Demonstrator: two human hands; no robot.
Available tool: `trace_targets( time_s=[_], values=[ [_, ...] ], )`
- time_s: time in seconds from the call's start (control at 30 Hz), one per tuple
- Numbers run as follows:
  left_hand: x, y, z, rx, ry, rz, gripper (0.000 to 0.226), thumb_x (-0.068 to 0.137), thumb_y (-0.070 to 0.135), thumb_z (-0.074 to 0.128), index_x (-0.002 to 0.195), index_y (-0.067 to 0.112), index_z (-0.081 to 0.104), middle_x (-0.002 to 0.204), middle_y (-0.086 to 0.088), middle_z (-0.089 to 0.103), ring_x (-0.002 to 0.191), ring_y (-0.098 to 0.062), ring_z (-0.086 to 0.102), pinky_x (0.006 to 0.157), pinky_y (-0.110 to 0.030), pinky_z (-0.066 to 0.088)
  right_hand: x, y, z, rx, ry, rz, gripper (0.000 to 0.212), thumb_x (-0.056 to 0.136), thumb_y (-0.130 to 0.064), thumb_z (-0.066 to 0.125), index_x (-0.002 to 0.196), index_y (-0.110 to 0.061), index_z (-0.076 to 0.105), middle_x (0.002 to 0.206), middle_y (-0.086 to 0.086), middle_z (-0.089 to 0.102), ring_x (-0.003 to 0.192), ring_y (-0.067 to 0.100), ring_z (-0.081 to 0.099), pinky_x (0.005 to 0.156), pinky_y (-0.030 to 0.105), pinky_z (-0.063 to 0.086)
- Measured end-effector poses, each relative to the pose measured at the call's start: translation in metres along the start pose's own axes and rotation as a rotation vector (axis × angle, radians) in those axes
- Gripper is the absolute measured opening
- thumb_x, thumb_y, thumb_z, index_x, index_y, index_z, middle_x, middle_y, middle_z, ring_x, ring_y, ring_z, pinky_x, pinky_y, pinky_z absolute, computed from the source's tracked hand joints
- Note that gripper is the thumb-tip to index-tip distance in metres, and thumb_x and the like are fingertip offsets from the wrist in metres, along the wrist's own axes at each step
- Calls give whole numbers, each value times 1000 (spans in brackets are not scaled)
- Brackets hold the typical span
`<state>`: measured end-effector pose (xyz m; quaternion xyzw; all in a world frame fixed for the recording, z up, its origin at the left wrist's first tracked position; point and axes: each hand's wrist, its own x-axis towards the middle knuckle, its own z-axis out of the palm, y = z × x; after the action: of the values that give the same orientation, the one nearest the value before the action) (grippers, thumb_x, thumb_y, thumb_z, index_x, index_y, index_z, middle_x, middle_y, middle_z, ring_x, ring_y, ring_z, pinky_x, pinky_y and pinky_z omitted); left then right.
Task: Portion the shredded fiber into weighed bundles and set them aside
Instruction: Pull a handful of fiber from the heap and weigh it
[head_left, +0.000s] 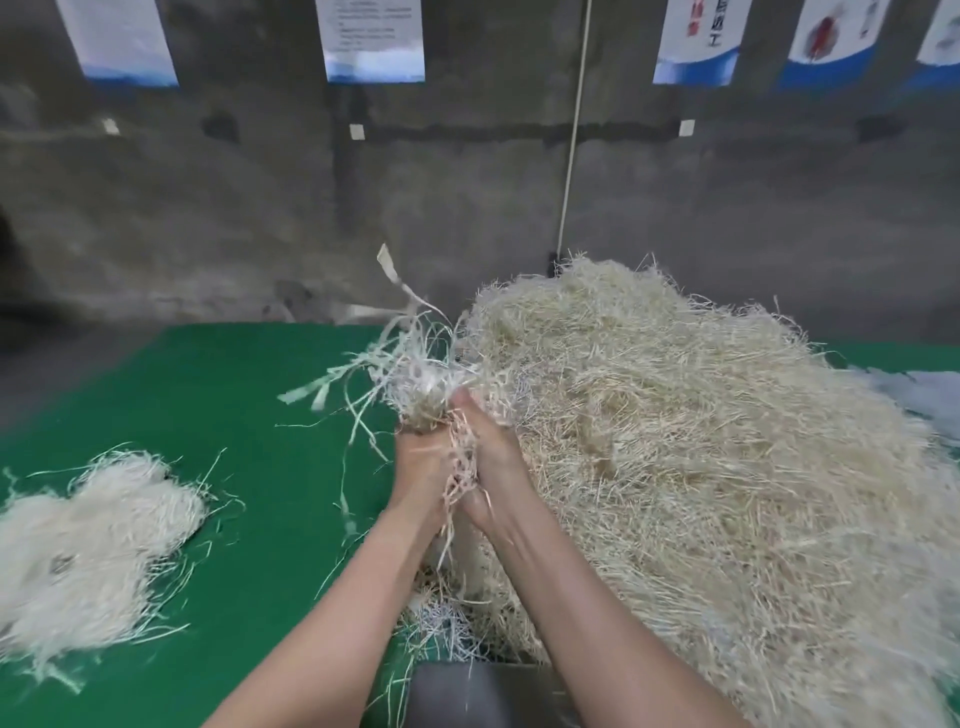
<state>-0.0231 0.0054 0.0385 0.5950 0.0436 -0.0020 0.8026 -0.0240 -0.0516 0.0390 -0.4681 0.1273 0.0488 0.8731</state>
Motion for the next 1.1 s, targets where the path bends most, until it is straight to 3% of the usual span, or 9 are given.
trace_targets(
  time_s=[0.13, 0.23, 0.4, 0.63, 0.77, 0.8, 0.9, 1.0, 1.1],
  values=[
    [-2, 5, -28, -343, -171, -183, 25, 90, 13, 54, 114, 11, 61, 111, -3, 62, 103, -17, 56, 93, -35, 46, 12, -11, 4, 25, 148, -31, 34, 80, -18, 71, 108, -1, 62, 97, 15, 66, 76, 25, 65, 73, 37, 56],
    [-4, 6, -43, -390, -285, -194, 48, 80, 16, 60, 125, 2, 51, 122, -13, 60, 107, -19, 59, 103, -31, 35, 20, -12, -3, -143, 276, -66, 47, 90, -15, 59, 133, -2, 45, 115, 18, 60, 91, 26, 62, 86, 37, 54],
    [-7, 3, -75, -28, 52, -125, 30, 87, 15, 61, 116, 8, 57, 94, -8, 68, 78, -16, 64, 65, -24, 51, 22, -26, -21, -483, 441, -414, 73, 88, -5, 60, 149, -21, 21, 149, 7, 33, 33, -2, 41, 40, 9, 38],
    [0, 3, -68, 526, 2, 489, 71, 81, 76, 31, 144, 52, 10, 155, 23, -7, 140, -4, -12, 106, -44, -5, -3, -18, -3, -621, 223, -504, 66, 87, 1, 57, 142, -26, 34, 151, 2, 31, 58, -21, 49, 43, 8, 44],
    [-7, 4, -47, -190, -388, -140, 87, 74, 80, 30, 140, 25, 43, 142, -12, 47, 130, -29, 45, 108, -55, 32, -15, -5, 17, -375, 182, -347, 60, 87, -4, 55, 142, -13, 33, 128, 8, 53, 57, 13, 63, 72, 14, 40],
    [-14, 1, -44, -328, -441, -211, 86, 75, 79, 35, 136, 20, 48, 132, -13, 57, 121, -29, 55, 103, -52, 41, -15, -6, 18, -229, 216, -313, 48, 86, -5, 54, 133, -10, 41, 109, 7, 61, 57, 15, 61, 51, 16, 51],
    [-25, -4, -35, -569, -304, -448, 103, 56, 72, 67, 139, 17, 41, 127, -18, 57, 105, -36, 63, 83, -46, 53, -13, -1, 24, -66, 375, -278, 40, 90, -12, 52, 129, -8, 42, 104, 6, 55, 87, 20, 54, 80, 33, 51],
    [-9, 6, -42, -585, -191, -383, 77, 71, 58, 71, 133, 18, 48, 127, -16, 53, 105, -33, 60, 81, -44, 54, -22, 32, 23, -580, 288, -563, 56, 94, -30, 54, 144, -26, 30, 146, -2, 37, 125, 17, 40, 102, 35, 39],
    [7, 9, -58, -474, -62, -230, 38, 90, 33, 58, 116, 6, 60, 110, -15, 60, 91, -27, 66, 75, -35, 54, -40, 67, 17, -633, 17, -559, 36, 88, -39, 62, 102, -65, 42, 108, -39, 51, 113, -11, 48, 77, 2, 43]
  ],
)
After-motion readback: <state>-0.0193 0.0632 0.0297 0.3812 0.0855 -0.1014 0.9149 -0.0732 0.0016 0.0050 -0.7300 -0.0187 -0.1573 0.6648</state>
